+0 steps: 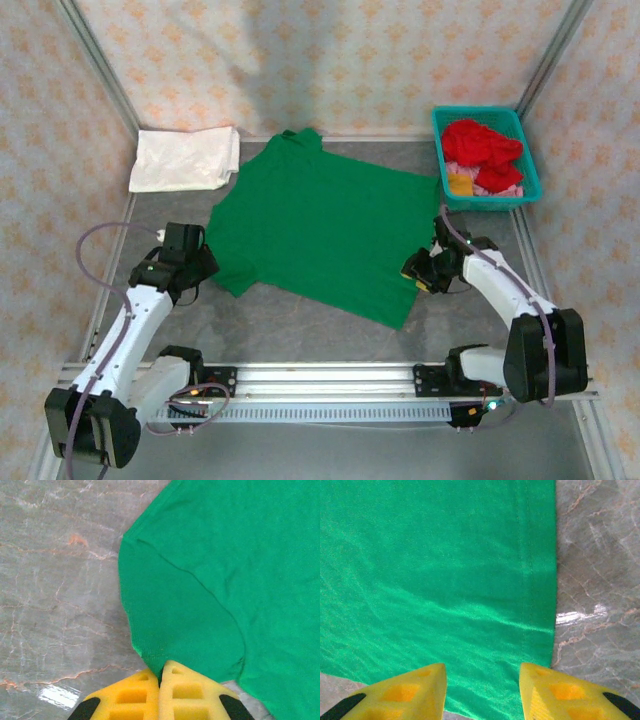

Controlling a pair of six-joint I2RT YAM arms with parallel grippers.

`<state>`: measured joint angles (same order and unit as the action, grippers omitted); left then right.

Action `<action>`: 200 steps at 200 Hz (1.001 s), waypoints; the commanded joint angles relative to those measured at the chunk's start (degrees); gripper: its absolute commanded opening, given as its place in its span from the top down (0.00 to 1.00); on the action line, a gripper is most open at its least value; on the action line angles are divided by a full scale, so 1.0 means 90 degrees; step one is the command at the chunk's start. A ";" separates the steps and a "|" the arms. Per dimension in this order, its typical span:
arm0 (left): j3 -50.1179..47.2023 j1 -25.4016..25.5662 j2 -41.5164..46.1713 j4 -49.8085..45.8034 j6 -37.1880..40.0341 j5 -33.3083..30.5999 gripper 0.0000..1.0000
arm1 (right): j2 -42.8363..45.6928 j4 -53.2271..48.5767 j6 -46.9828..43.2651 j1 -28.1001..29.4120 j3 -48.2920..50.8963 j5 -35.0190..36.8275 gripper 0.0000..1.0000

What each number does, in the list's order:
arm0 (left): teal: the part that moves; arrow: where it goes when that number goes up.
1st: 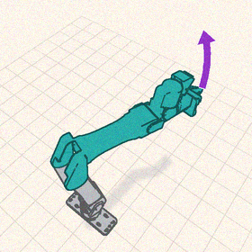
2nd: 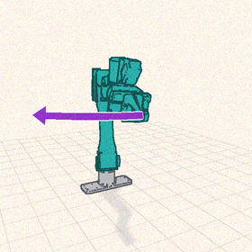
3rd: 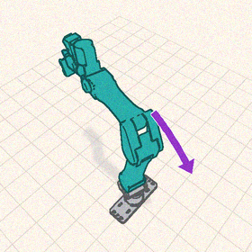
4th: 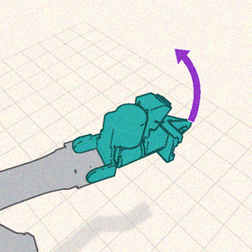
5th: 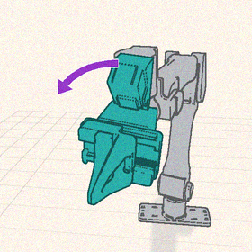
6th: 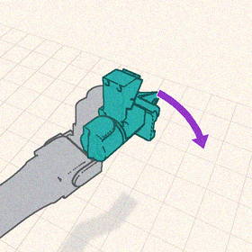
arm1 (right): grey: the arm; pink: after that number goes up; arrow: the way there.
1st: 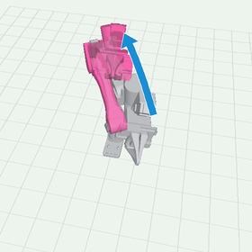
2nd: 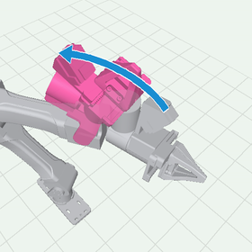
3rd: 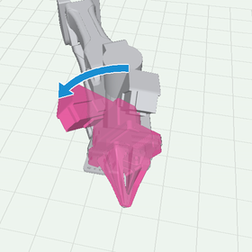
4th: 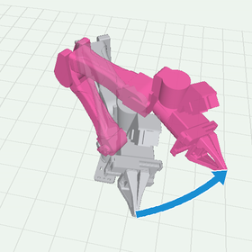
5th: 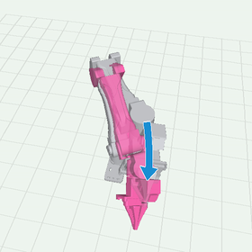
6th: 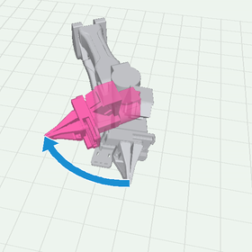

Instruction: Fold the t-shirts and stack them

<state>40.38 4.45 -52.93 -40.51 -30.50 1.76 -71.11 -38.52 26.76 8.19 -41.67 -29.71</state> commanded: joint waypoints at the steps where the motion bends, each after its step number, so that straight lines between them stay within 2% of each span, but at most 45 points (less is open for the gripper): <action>1: -0.0137 -0.0056 0.0125 0.0053 0.0188 -0.0331 1.00 | 0.0509 0.0032 -0.0181 -0.0003 0.0333 0.0222 0.58; 23: -0.0318 -0.0055 0.0207 0.0134 0.0146 -0.0234 1.00 | 0.1404 -0.0223 -0.0015 0.0290 0.0742 0.0051 0.57; 52: -0.0404 -0.0055 0.0059 0.0214 0.0069 -0.0069 1.00 | 0.2143 -0.0925 0.0865 0.1236 0.0960 0.0922 0.56; 65: -0.0395 -0.0057 0.0021 0.0230 0.0035 -0.0078 1.00 | 0.2226 -0.0921 0.1206 0.1572 0.1094 0.0980 0.55; 121: -0.0424 -0.0055 0.0250 0.0176 -0.0193 -0.0224 1.00 | 0.1334 -0.0436 0.2053 0.2971 0.1112 0.1486 0.52; 175: -0.0529 -0.0062 0.0373 0.0251 -0.0220 -0.0293 1.00 | 0.0820 0.0280 0.2434 0.3168 0.1310 0.1675 0.51; 200: -0.0502 -0.0060 0.0397 0.0256 -0.0235 -0.0291 1.00 | 0.0615 0.0252 0.2517 0.3363 0.1242 0.1626 0.50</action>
<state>36.16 4.45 -50.24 -39.07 -31.64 1.02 -64.27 -37.32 47.22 36.77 -30.74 -17.02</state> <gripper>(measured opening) 0.043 0.493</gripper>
